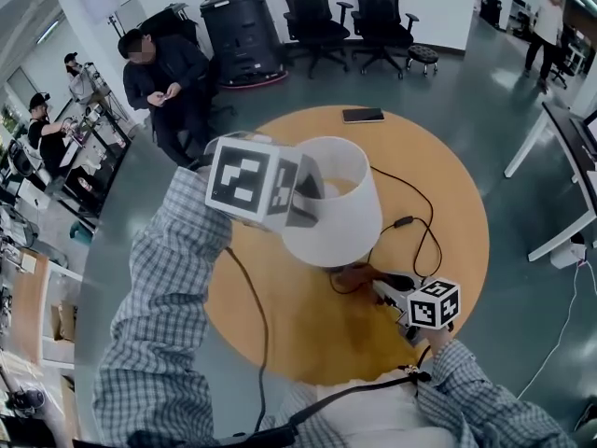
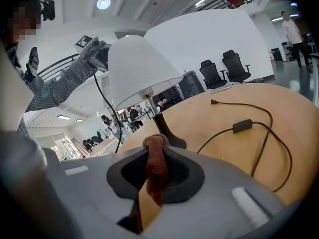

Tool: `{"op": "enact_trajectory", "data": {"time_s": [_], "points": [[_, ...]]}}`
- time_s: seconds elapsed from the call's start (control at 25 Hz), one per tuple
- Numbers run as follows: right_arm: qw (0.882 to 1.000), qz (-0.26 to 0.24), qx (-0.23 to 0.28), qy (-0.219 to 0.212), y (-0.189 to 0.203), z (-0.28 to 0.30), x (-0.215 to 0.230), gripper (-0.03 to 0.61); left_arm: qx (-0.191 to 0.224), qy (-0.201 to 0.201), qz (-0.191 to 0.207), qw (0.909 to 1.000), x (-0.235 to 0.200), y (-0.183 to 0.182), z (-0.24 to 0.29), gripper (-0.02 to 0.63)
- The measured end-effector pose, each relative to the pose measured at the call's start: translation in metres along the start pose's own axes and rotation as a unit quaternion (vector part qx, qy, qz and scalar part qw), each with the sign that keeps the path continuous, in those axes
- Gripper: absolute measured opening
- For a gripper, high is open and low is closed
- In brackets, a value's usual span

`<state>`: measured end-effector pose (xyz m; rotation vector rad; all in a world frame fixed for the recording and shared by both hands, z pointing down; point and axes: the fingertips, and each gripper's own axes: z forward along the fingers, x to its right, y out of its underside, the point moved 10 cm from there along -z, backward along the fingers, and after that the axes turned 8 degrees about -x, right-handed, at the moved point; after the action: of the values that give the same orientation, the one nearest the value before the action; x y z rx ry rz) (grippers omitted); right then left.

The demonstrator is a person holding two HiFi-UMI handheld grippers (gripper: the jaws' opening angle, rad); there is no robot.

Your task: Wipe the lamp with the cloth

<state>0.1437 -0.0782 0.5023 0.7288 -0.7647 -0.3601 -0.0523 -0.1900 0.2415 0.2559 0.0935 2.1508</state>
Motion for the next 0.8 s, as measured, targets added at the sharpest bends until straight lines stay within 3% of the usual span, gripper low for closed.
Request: {"op": "enact_trajectory", "data": {"time_s": [0.12,0.28,0.48,0.64,0.8], "points": [[0.998,-0.052,0.026,-0.001,-0.008,-0.005,-0.009,0.041,0.013,0.001,-0.010,0.9999,-0.014,0.007,-0.002,0.087],[0.986,-0.137,0.099,-0.006,-0.034,-0.012,-0.024,0.041,0.026,0.016,-0.025,0.9992,-0.024,0.009,-0.004,0.091],[0.987,-0.129,0.091,0.034,-0.061,0.026,-0.006,0.041,0.037,0.013,-0.032,0.9987,-0.038,0.013,-0.005,0.094],[0.985,-0.112,0.118,0.052,-0.082,0.055,-0.002,0.041,0.044,0.012,-0.034,0.9984,-0.046,0.015,-0.005,0.097],[0.986,-0.111,0.091,0.082,-0.089,0.075,0.001,0.041,0.044,0.011,-0.034,0.9984,-0.048,0.016,-0.006,0.100]]}}
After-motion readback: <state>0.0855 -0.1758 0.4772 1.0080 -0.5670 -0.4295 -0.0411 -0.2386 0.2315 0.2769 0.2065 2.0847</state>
